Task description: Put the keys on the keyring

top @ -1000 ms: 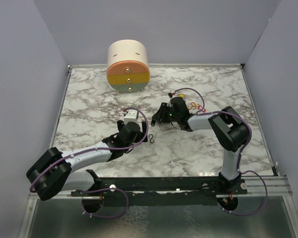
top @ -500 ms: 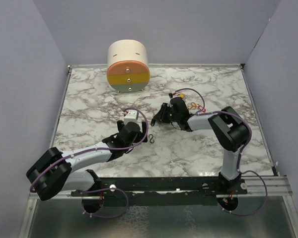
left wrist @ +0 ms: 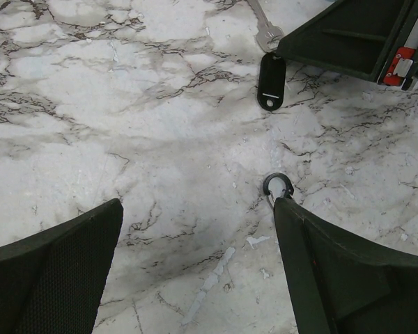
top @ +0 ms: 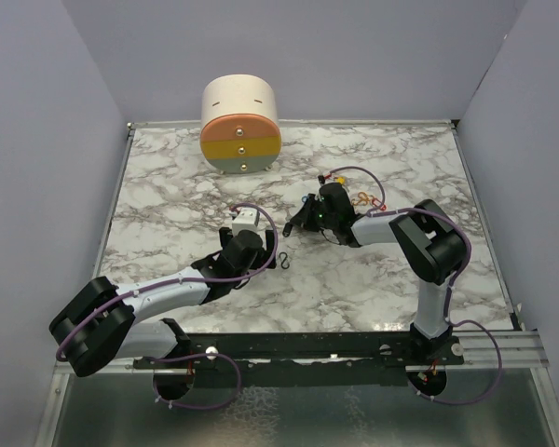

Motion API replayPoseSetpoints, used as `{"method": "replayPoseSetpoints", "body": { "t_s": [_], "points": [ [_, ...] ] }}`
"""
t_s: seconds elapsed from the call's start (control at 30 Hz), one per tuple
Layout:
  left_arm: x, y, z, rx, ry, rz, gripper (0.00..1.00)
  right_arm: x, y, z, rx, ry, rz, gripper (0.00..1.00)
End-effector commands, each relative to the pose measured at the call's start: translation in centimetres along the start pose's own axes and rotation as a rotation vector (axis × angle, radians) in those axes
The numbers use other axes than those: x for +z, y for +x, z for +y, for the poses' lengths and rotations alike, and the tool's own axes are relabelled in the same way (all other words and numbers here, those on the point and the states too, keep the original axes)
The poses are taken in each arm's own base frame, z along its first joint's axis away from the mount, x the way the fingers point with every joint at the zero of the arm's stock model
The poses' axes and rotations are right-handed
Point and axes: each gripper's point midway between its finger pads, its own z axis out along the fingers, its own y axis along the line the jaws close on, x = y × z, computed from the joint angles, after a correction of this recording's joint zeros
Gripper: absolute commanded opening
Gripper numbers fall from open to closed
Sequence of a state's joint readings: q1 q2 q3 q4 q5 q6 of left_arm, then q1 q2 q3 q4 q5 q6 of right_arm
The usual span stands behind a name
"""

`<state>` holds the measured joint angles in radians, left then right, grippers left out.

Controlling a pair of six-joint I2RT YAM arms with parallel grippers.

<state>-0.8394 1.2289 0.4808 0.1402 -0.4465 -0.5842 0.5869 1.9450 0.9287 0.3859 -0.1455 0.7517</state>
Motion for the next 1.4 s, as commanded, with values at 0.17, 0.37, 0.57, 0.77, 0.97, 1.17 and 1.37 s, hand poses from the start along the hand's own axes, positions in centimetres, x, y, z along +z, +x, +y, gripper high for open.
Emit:
{"method": "replayPoseSetpoints", "body": {
  "t_s": [0.17, 0.37, 0.57, 0.77, 0.97, 1.17, 1.37],
  "points": [
    [0.2, 0.1, 0.1, 0.003, -0.008, 0.0, 0.91, -0.6, 1.0, -3.1, -0.036, 0.11, 0.01, 0.01],
    [0.0, -0.1, -0.1, -0.01, -0.002, -0.004, 0.91, -2.1, -1.7, -1.5, -0.179, 0.052, -0.1, 0.01],
    [0.2, 0.3, -0.7, -0.005, 0.01, 0.014, 0.9, -5.3, -4.6, -0.2, -0.311, 0.027, -0.241, 0.01],
    [0.4, 1.5, -2.5, 0.018, 0.026, 0.04, 0.9, -8.6, -6.4, 0.5, -0.383, 0.028, -0.351, 0.01],
    [0.7, 2.9, -4.0, 0.029, 0.019, 0.058, 0.9, -11.3, -7.7, 0.5, -0.393, 0.066, -0.418, 0.01],
    [1.0, 3.4, -5.3, 0.034, 0.008, 0.05, 0.9, -12.5, -8.2, 0.5, -0.404, 0.087, -0.445, 0.01],
    [1.4, 3.9, -5.4, 0.05, -0.034, 0.037, 0.87, -13.1, -8.3, 0.9, -0.401, 0.071, -0.454, 0.01]
  ]
}}
